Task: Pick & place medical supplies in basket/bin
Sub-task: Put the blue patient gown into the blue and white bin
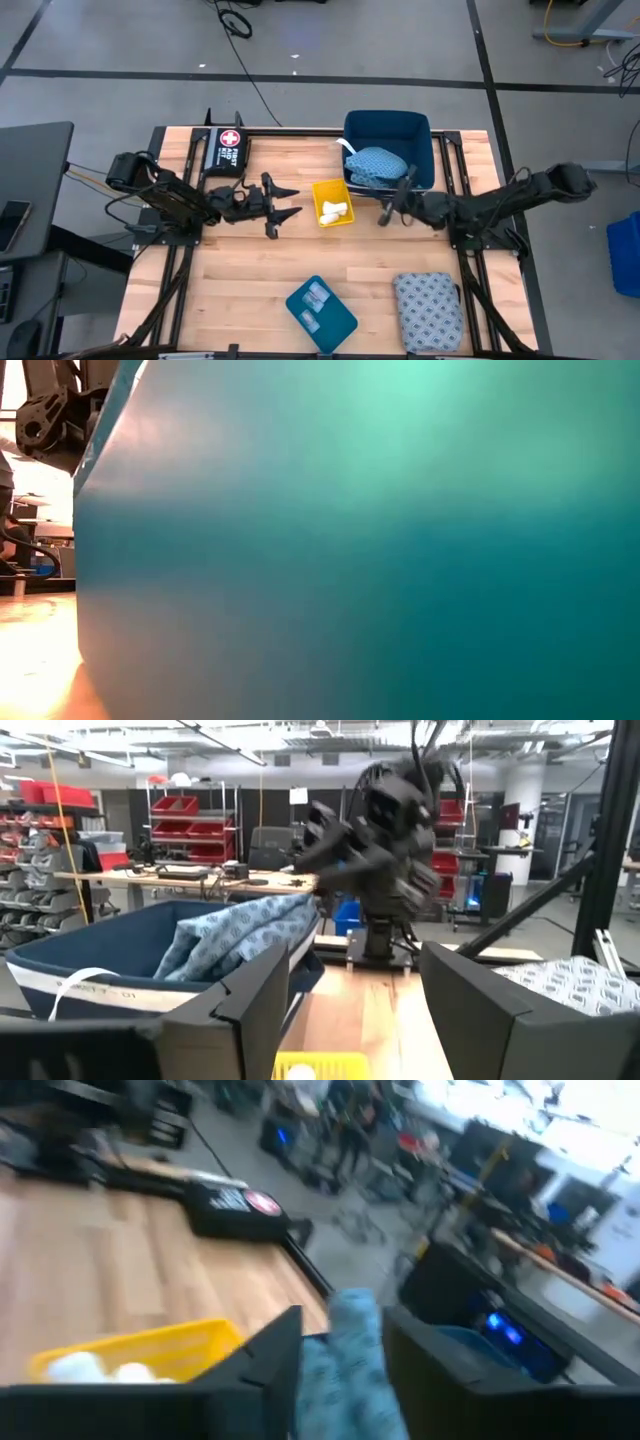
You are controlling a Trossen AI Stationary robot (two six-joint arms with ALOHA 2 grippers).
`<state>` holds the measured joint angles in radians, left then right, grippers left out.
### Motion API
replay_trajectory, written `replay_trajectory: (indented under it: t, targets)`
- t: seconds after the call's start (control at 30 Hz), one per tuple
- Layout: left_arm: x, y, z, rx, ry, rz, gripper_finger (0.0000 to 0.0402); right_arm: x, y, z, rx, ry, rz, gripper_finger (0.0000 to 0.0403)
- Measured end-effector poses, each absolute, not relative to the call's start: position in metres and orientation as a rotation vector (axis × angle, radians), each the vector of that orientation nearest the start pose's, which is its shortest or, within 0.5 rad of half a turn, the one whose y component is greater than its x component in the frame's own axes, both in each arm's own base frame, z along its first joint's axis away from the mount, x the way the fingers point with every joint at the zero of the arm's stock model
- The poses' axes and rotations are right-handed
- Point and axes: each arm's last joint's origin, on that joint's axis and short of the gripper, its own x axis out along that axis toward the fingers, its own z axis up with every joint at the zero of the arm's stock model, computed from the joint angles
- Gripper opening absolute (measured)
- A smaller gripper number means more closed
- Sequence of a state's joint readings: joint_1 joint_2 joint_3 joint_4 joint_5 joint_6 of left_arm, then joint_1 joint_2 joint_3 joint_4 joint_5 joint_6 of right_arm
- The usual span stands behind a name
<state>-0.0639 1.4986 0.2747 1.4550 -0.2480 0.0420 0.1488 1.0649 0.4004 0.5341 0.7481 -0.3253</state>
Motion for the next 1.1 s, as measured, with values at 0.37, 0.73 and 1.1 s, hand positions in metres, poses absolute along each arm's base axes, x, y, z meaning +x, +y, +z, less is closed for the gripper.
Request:
replay_trajectory:
  t: [0.37, 0.73, 1.1]
  targets:
    - [0.235, -0.008, 0.174, 0.022, -0.181, 0.183, 0.0213, 0.225, -0.037, 0.263, -0.12, 0.492, -0.497, 0.0004]
    - [0.235, -0.008, 0.174, 0.024, -0.175, 0.185, 0.0213, 0.237, -0.08, 0.215, 0.159, 0.78, -0.433, 0.0002]
    - [0.235, -0.008, 0.173, 0.022, -0.171, 0.185, 0.0213, 0.248, -0.099, 0.186, 0.216, 0.85, -0.458, 0.0001]
